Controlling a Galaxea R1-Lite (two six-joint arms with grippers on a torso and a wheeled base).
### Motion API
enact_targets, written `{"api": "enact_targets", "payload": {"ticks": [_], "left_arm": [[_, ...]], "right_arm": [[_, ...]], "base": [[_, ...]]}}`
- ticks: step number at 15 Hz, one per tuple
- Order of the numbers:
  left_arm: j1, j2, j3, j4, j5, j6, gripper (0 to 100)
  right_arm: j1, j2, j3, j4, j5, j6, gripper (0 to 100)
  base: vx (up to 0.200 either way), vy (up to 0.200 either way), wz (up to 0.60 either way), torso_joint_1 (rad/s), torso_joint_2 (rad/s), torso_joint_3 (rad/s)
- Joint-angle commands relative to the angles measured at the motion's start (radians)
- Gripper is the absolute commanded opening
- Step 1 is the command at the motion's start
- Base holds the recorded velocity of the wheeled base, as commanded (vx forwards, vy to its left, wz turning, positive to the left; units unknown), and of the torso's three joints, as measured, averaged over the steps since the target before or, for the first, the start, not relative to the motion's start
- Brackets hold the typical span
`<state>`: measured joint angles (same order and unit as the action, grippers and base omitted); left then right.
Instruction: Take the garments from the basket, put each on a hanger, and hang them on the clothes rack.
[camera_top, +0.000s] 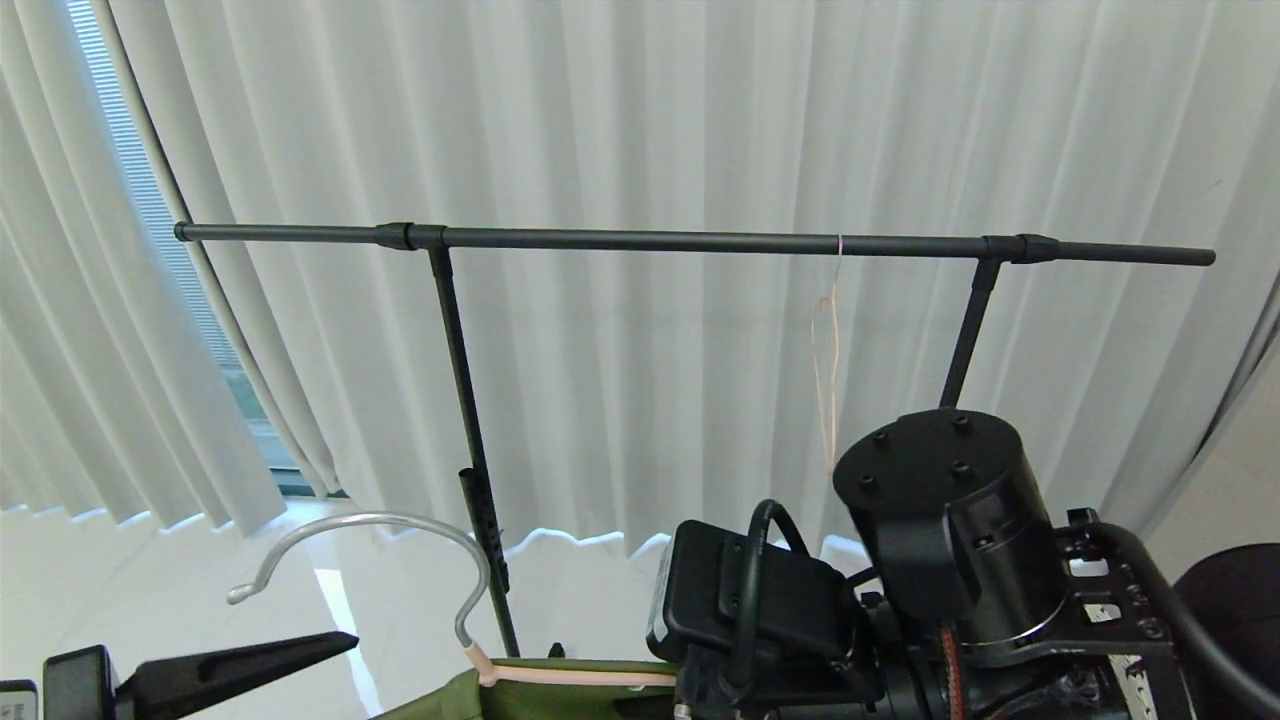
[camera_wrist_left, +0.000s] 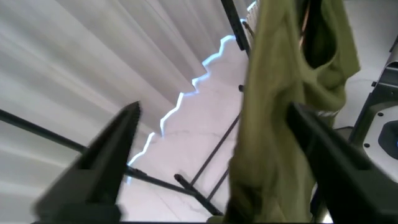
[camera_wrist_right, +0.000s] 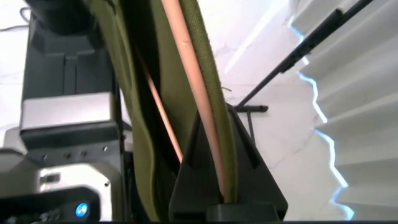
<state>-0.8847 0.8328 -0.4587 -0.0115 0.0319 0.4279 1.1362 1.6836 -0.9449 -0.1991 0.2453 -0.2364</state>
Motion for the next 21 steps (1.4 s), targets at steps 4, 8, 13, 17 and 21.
{"api": "enact_targets", "payload": {"ticks": [4, 8, 13, 17, 21], "left_arm": [[0.015, -0.001, 0.020, 0.001, 0.003, -0.011, 100], [0.079, -0.024, 0.083, 0.001, 0.003, -0.011, 100], [0.253, -0.064, 0.198, 0.002, 0.016, -0.012, 100], [0.342, 0.075, 0.195, 0.001, 0.014, -0.063, 100], [0.339, 0.069, 0.190, -0.001, 0.010, -0.097, 100]], "right_arm": [[-0.067, -0.150, -0.006, 0.190, -0.008, -0.070, 0], [-0.170, -0.229, -0.006, 0.287, -0.046, -0.101, 0], [-0.220, -0.280, -0.006, 0.308, -0.046, -0.103, 0], [-0.217, -0.294, -0.006, 0.307, -0.046, -0.103, 0], [-0.214, -0.294, -0.008, 0.302, -0.044, -0.103, 0]], "base": [[0.000, 0.000, 0.00, 0.000, 0.00, 0.000], [0.000, 0.000, 0.00, 0.000, 0.00, 0.000], [0.000, 0.000, 0.00, 0.000, 0.00, 0.000], [0.000, 0.000, 0.00, 0.000, 0.00, 0.000], [0.000, 0.000, 0.00, 0.000, 0.00, 0.000]]}}
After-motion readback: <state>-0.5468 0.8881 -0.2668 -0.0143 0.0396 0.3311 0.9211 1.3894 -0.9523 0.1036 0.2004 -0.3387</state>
